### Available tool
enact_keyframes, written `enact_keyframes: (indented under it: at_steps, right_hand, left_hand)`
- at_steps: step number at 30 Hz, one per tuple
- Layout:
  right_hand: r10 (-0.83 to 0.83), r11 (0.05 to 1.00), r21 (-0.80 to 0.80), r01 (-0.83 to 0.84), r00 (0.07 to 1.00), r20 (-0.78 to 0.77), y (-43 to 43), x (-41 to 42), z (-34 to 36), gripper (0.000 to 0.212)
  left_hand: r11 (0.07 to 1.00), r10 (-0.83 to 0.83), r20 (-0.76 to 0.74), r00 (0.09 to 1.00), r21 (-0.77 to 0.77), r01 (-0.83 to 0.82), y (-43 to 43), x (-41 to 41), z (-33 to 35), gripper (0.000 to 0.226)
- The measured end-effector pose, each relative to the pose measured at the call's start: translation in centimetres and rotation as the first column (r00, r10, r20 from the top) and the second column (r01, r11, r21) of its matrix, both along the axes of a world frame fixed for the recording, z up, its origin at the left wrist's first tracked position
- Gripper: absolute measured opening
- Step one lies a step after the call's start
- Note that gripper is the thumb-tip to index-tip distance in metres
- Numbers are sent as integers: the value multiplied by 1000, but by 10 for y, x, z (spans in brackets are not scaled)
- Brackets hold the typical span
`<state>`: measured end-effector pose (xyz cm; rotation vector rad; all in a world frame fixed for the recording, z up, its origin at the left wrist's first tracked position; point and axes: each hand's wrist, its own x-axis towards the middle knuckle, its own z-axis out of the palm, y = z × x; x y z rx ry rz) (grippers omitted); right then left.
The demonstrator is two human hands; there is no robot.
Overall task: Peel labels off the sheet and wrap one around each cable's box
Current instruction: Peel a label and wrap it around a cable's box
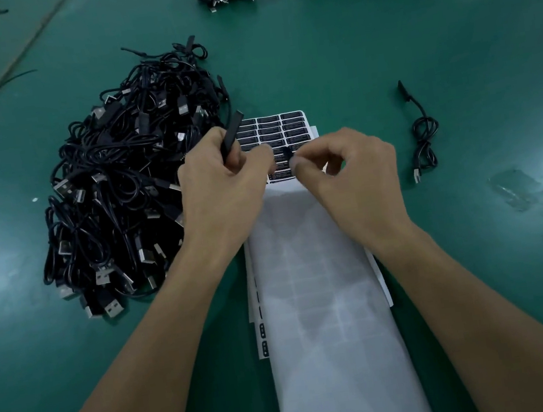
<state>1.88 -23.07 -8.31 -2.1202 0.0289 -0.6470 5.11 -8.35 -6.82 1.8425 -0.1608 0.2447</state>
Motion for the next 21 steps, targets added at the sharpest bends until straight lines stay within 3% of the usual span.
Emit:
enact_keyframes:
  at_steps: [3, 7, 13, 21]
  right_hand:
    - [85, 923, 381, -43, 992, -93, -5, 2, 8, 20]
    - [200, 804, 587, -97, 973, -112, -6, 0, 14, 22]
    - [249, 779, 620, -92, 953, -172, -7, 0, 14, 21]
    - [245, 802, 586, -119, 959, -140, -7, 0, 13, 19]
  left_hand:
    - [999, -8, 8, 1000, 41, 7, -1, -3, 2, 39]
    - [997, -62, -4, 998, 53, 62, -3, -7, 4, 39]
    - [995, -86, 12, 996, 45, 86, -3, -8, 8, 41]
    - [993, -117, 9, 993, 27, 117, -2, -7, 8, 38]
